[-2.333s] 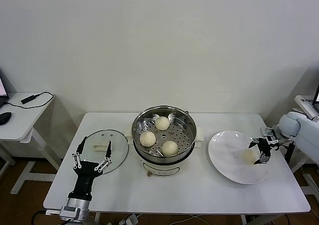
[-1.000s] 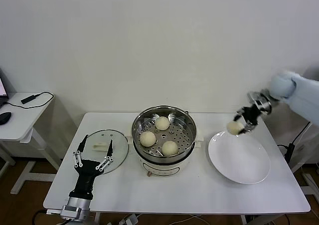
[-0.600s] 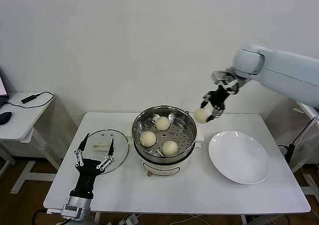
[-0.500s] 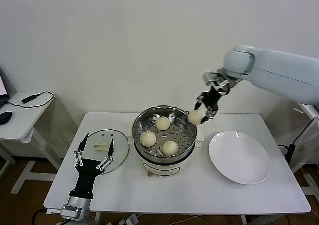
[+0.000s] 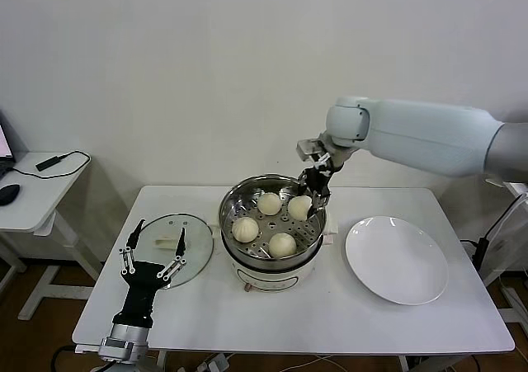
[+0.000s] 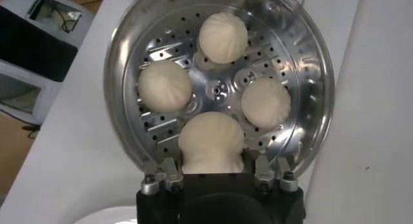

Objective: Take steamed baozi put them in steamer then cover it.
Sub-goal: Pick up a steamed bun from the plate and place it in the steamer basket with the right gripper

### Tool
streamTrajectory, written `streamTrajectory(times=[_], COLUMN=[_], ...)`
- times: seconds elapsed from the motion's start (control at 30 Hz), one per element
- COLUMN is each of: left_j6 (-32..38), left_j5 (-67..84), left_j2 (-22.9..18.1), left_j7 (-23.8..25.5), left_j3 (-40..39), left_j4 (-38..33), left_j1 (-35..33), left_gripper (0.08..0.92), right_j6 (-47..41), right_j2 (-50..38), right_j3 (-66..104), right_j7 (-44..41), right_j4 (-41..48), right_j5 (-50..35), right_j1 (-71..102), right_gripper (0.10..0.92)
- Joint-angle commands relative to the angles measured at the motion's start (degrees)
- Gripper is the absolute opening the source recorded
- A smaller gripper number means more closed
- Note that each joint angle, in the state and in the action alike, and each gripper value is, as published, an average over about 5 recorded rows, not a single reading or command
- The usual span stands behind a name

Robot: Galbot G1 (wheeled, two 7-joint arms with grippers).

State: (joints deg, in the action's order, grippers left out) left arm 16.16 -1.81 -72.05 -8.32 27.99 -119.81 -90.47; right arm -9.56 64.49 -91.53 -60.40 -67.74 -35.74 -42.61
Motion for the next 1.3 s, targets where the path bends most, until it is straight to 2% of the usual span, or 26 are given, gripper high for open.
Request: streamTrajectory(times=[0.03,0.87,1.13,1.3], left_j6=[0.00,0.19,0.09,-0.02], left_j5=[-0.02,0.06,0.05,0.02], left_j2=[0.01,0.07,0.04,-0.04], left_j7=[-0.03,-0.14,-0.19,-0.21], left_j3=[0.18,0.49,0.45,0.37], left_j4=[0.01,0.38,0.44,0.40], left_j1=[-0.10,-0.16,-0.07,-0.06], left_gripper=[0.823,0.823,0.823,0.823], right_j6=[-0.67,-0.44,-0.49,-0.51], right_j2=[2.50,2.48,1.95,0.26], right_j3=[-0.33,0.77,1.62,3.48], right_j7=[1.24,2.70,3.32,3.05], right_j4=[2.34,5.51,5.12,3.40], right_j5=[0.95,3.10,3.13,3.18], right_j1=[3.21,6.46,6.47,6.30], right_gripper=[0.636,0.658,0.809,0.822])
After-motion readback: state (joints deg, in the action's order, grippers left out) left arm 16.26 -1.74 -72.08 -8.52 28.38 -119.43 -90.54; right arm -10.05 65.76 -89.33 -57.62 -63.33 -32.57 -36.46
